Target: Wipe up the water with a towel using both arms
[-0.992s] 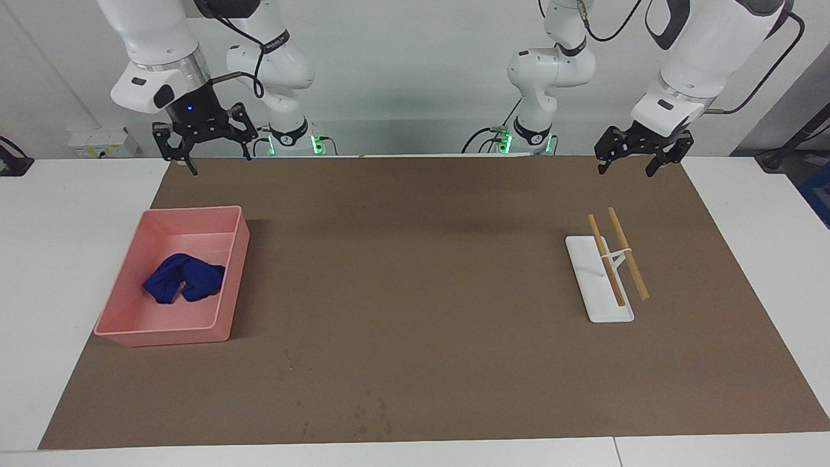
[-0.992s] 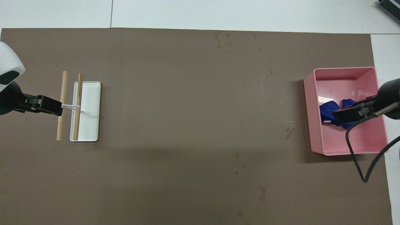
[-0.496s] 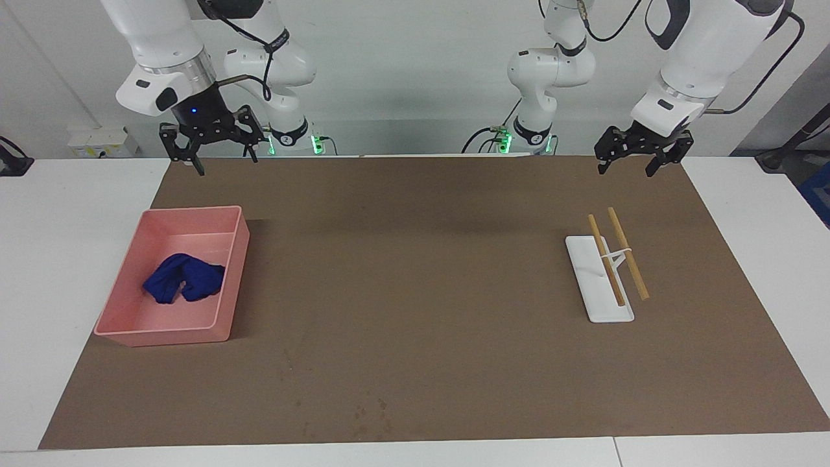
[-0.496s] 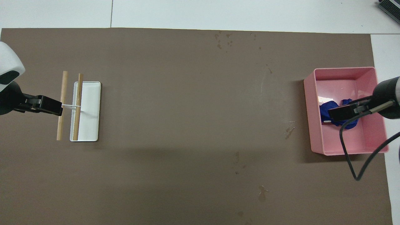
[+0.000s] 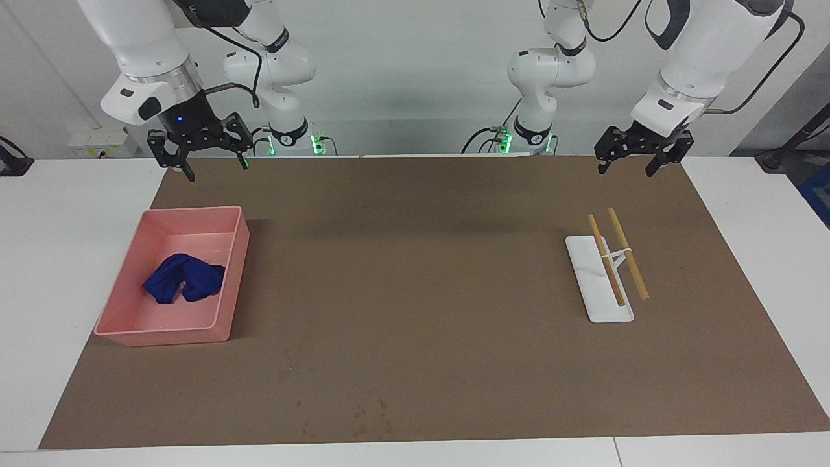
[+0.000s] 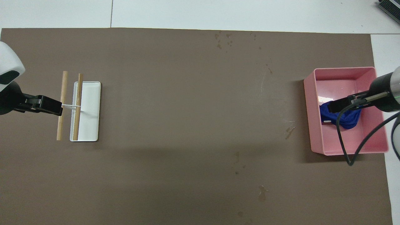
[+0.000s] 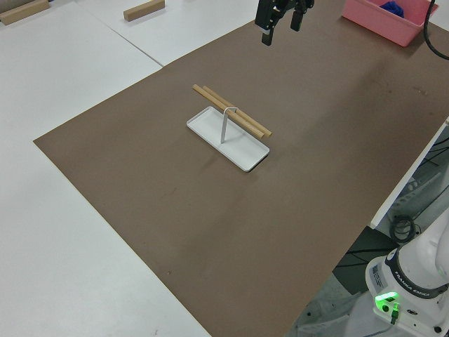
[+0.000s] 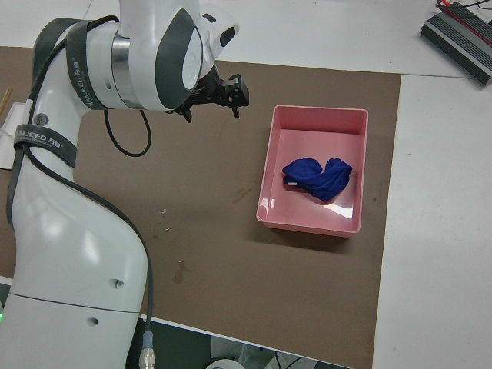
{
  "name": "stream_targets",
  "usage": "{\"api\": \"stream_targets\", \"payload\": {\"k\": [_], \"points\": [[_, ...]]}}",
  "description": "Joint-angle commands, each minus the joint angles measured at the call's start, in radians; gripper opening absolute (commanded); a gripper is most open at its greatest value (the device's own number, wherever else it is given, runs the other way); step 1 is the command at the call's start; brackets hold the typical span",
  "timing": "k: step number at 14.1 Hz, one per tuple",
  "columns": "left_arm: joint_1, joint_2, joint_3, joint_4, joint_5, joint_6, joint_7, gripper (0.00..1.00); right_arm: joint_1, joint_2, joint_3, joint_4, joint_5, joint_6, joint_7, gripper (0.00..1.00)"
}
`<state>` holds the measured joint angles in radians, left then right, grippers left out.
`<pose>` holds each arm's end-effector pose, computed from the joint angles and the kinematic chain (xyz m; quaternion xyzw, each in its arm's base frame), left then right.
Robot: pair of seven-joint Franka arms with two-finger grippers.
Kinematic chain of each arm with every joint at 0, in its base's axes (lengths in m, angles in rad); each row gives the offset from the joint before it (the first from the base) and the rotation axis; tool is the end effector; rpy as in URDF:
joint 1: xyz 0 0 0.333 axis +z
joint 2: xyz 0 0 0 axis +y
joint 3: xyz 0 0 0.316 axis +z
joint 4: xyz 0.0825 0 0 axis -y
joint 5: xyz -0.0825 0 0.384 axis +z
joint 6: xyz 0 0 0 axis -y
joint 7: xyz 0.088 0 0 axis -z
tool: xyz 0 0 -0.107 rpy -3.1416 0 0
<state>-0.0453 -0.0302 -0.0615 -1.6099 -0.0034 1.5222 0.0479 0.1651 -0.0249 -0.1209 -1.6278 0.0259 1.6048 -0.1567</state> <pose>0.5362 -0.0584 0.6185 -0.9966 0.0772 0.0288 0.0001 0.5487 0.0261 0.6142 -0.9949 -0.0999 -0.0017 0.0144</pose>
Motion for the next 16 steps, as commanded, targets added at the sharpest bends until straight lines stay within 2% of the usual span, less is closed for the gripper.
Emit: {"api": "stream_targets", "payload": {"k": [1, 5, 16], "points": [[0.008, -0.010, -0.004, -0.011, 0.010, -0.007, 0.007, 1.00, -0.010, 0.007, 0.006, 0.025, 0.003, -0.031, 0.023, 1.00], [0.008, -0.010, -0.004, -0.011, 0.010, -0.007, 0.007, 1.00, -0.107, 0.002, 0.101, 0.025, 0.003, -0.040, 0.023, 1.00], [0.008, -0.010, -0.004, -0.010, 0.010, -0.007, 0.007, 1.00, -0.156, 0.005, 0.150, 0.026, -0.020, -0.043, 0.023, 1.00]]}}
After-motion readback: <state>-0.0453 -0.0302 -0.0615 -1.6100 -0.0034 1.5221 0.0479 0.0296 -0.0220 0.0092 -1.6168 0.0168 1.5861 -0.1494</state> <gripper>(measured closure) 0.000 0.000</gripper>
